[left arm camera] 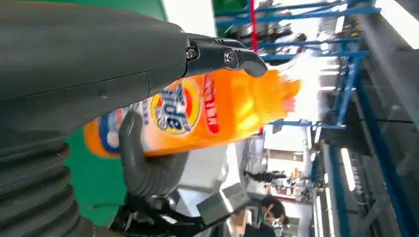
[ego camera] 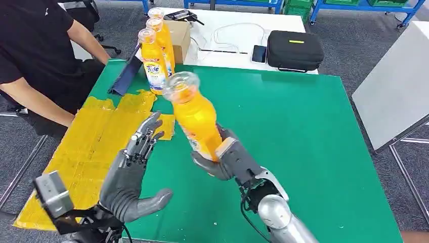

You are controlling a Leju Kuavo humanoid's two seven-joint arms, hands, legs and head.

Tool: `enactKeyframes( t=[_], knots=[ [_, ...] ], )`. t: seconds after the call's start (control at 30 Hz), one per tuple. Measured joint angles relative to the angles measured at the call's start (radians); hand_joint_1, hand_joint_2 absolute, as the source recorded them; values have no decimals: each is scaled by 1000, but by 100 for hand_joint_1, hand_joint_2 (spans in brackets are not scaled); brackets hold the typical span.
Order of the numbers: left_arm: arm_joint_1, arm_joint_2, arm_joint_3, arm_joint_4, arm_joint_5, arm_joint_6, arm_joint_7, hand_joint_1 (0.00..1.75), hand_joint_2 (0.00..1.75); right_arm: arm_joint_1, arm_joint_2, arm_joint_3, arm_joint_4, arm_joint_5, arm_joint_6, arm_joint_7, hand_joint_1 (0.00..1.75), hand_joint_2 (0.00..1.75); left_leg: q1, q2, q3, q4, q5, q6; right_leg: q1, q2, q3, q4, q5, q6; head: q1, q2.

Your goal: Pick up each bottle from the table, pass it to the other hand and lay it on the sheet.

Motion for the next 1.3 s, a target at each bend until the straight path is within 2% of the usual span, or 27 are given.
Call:
enactKeyframes(
  t=[0.23,0.37,0.6,0.93,1.3],
  knots=[
    [-14,-12,19,57,152,47,78,0,175,-17,-16,57,19,126,-6,-17,175,175,0,0,0,0,0,0,0,-2,-1,0,0,0,0,0],
    [-35,-10,47,151,178,57,-12,0,175,1,-37,82,65,151,-47,-123,175,175,0,-1,-1,0,0,0,0,-2,0,0,0,0,0,0],
    [-79,-11,66,220,264,151,37,0,175,-45,-54,114,223,95,-74,-263,175,175,0,-1,-1,0,0,0,0,-2,0,0,0,0,0,0],
    [-114,-11,66,270,282,222,7,0,175,-86,-39,148,319,76,-44,-259,175,175,0,-1,-1,0,0,0,0,-2,-1,0,0,0,0,0],
    [-106,0,45,272,195,209,-70,0,175,-97,-35,153,344,54,-38,-242,175,175,0,-1,-1,0,0,0,0,-2,0,0,0,0,0,0]
  ],
)
